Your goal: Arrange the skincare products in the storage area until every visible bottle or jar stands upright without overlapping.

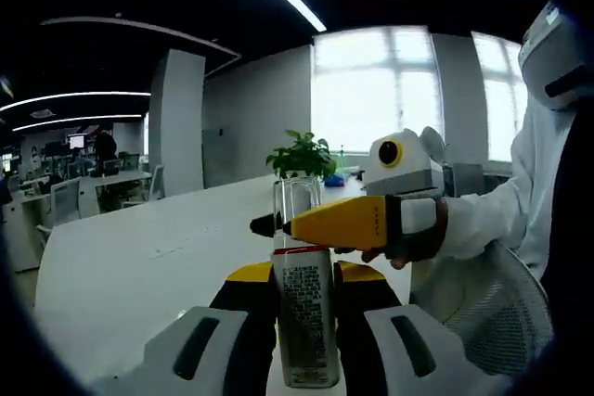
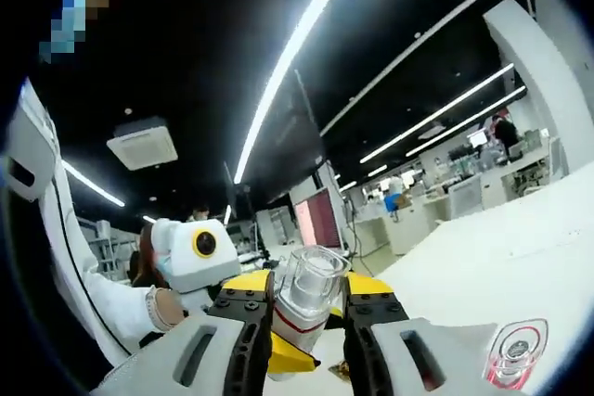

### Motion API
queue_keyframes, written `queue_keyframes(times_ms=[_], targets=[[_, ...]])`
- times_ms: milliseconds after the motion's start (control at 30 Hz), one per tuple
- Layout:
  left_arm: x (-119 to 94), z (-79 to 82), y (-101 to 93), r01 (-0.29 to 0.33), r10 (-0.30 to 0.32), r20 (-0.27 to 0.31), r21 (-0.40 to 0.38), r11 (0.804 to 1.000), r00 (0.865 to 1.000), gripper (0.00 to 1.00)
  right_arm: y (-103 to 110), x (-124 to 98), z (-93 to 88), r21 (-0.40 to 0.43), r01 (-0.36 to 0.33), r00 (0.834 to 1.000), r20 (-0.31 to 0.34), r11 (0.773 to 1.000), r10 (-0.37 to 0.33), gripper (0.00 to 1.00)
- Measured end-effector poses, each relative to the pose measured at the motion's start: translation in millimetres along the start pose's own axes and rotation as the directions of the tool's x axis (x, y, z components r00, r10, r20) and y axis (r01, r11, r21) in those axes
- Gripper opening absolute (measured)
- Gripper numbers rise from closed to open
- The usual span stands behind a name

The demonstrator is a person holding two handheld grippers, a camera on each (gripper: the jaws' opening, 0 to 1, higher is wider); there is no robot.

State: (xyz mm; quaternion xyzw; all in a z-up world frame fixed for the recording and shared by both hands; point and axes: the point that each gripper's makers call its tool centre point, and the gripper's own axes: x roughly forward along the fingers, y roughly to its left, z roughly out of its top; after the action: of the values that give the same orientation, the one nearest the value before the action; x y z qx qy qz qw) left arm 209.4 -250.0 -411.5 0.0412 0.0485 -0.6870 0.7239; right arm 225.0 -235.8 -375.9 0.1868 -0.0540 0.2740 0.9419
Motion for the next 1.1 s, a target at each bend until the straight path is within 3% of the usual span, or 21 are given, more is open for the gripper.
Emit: queue_keyframes(times_ms=[333,600,800,967,1100], targets=[[0.7,-1.2,-6.0,0.016,-0.016,0.026,-0.003,1.0,1.0,0.22,6.4,-0.5,3.5,-0.002,-0.015,1.0,-0.004,1.0,0.015,0.18],[5.6,-16.4,-7.1,-0.004,0.011,-0.076,0.084,0.996,0.997,0.25,8.1,2.3,-8.9,-0.113,0.001,0.997,-0.074,0.994,-0.009,0.16],[-1.2,-26.7,0.7,-0.018,0.05,-0.179,0.176,0.984,0.983,0.38,1.9,-0.1,-8.3,-0.148,0.02,0.996,-0.082,0.989,-0.033,0.15],[-9.5,-26.5,9.5,-0.039,0.079,-0.213,0.187,0.982,0.974,0.34,0.9,-0.2,-14.7,-0.204,0.024,0.992,-0.117,0.979,-0.049,0.15],[-8.8,-37.7,4.4,0.009,0.053,-0.268,0.226,0.974,0.962,0.34,7.0,2.1,-22.7,-0.233,-0.01,0.988,-0.154,0.972,-0.027,0.15]])
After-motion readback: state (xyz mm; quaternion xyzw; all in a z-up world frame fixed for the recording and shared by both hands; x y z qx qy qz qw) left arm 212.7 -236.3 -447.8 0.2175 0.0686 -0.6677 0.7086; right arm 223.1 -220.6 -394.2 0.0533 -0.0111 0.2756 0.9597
